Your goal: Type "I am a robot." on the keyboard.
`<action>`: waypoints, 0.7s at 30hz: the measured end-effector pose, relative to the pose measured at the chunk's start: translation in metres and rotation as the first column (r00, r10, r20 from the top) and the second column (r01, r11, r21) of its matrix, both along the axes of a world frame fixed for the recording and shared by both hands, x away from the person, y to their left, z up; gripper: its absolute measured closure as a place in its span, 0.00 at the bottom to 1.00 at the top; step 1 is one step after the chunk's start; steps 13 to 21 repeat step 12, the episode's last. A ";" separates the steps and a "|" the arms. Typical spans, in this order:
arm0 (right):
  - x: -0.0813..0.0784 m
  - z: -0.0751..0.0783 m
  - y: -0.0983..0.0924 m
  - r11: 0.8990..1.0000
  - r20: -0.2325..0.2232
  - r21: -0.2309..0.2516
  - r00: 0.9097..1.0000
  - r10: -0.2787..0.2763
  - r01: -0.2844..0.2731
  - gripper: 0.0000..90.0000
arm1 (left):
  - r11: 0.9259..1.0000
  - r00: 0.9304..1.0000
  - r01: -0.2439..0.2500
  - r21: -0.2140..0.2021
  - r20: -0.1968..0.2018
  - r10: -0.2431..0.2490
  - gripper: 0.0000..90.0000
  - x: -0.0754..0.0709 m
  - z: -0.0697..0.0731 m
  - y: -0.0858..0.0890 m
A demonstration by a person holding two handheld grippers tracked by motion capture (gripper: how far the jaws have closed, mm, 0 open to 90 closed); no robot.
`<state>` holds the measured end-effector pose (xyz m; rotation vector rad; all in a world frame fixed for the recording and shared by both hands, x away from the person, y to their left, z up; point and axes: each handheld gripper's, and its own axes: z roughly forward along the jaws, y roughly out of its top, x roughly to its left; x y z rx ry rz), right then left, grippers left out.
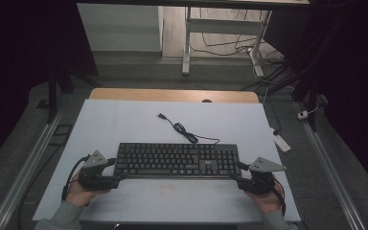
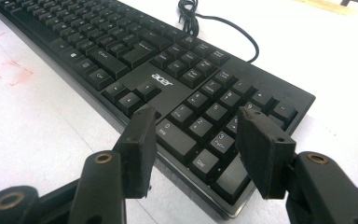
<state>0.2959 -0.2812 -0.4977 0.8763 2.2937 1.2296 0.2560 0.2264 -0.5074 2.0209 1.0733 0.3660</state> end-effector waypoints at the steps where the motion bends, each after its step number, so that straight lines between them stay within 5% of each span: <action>1: 0.000 0.000 0.000 1.000 0.001 -0.004 1.000 0.002 -0.002 0.53 | 1.000 1.000 0.000 0.000 0.000 0.000 0.29 0.000 0.000 0.000; 21: 0.000 0.001 0.001 1.000 0.004 0.004 1.000 0.007 -0.007 0.53 | 1.000 1.000 0.000 -0.001 0.010 0.000 0.29 0.001 0.000 0.000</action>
